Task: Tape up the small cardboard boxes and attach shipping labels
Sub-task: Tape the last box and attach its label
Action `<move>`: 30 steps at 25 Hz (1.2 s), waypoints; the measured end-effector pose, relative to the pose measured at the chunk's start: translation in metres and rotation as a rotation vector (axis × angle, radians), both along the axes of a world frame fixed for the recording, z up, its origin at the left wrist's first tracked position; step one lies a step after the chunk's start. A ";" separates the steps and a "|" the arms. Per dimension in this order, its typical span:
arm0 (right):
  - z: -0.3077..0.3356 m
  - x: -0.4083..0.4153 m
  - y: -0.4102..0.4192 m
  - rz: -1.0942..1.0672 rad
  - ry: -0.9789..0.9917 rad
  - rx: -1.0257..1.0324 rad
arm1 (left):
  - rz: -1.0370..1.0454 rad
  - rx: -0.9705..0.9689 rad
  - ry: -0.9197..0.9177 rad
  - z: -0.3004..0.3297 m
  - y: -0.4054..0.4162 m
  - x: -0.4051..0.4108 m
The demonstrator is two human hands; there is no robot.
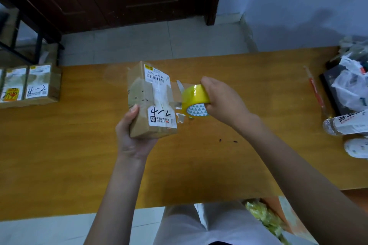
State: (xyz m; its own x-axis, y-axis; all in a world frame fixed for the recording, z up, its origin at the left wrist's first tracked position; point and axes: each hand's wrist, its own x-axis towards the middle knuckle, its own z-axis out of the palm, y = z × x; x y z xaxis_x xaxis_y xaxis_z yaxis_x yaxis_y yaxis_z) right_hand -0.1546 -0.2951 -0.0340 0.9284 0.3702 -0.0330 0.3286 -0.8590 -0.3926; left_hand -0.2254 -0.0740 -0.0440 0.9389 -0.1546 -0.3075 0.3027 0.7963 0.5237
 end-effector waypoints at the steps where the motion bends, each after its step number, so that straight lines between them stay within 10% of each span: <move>1: 0.001 0.001 0.003 0.002 0.002 -0.004 | 0.001 -0.062 -0.011 0.002 -0.003 -0.001; 20: 0.028 -0.006 0.028 0.063 -0.197 -0.258 | -0.151 -0.106 0.050 0.001 -0.007 0.003; 30: 0.031 -0.017 0.029 -0.057 -0.214 -0.383 | 0.036 1.266 -0.054 0.019 -0.010 0.004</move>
State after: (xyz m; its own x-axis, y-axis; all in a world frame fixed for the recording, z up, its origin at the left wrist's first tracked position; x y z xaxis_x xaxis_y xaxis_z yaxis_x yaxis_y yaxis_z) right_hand -0.1719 -0.2662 -0.0029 0.9478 0.3167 0.0370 0.3157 -0.9484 0.0294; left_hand -0.2210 -0.0837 -0.0246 0.9525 0.2442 -0.1822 0.2457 -0.2620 0.9333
